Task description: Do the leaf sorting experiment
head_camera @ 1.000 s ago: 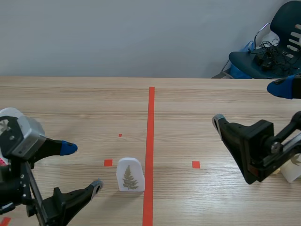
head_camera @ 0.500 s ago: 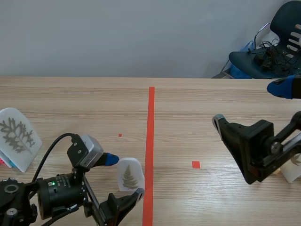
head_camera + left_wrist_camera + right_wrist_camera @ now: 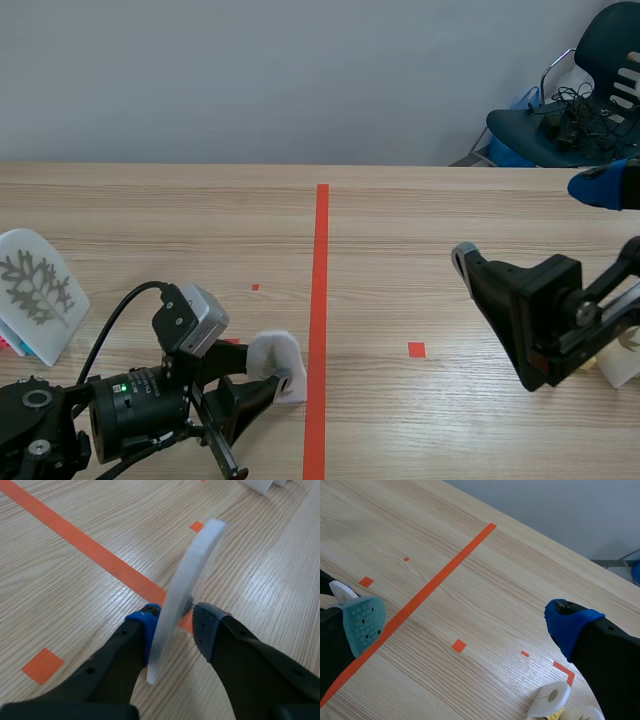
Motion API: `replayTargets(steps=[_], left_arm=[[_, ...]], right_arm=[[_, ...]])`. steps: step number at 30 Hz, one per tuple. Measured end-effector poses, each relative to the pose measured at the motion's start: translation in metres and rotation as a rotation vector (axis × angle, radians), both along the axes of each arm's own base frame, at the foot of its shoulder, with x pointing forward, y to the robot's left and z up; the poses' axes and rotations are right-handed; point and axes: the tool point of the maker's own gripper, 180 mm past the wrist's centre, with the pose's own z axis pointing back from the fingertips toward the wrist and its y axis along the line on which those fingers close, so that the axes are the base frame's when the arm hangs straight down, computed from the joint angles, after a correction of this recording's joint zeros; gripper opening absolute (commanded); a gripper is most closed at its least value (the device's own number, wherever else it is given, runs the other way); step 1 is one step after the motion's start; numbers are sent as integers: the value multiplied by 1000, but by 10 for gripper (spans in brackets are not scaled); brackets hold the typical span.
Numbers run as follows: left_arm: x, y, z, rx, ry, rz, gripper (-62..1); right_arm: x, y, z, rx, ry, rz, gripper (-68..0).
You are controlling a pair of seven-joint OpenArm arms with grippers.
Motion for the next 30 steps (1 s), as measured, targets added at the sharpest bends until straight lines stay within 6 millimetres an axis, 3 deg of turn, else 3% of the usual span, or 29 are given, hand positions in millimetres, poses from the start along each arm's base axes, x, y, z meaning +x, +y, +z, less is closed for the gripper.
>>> replayTargets(steps=[4, 10, 15, 17, 21, 30], left_arm=[[-1, -2, 3, -18, 6, -11, -571], [-6, -4, 40, -174, 12, -10, -571], [4, 21, 91, -255, -101, 82, -571], [10, 37, 100, -239, -143, 141, -571], [23, 80, 89, -145, -165, 321, -570], [33, 159, 31, -52, -55, 700, -568]], right_arm=[[0, 0, 0, 0, 0, 0, 4], [0, 0, 0, 0, 0, 0, 4], [0, 0, 0, 0, 0, 0, 4], [0, 0, 0, 0, 0, 0, 4], [0, 0, 0, 0, 0, 0, 4], [0, 0, 0, 5, 1, 0, 4]])
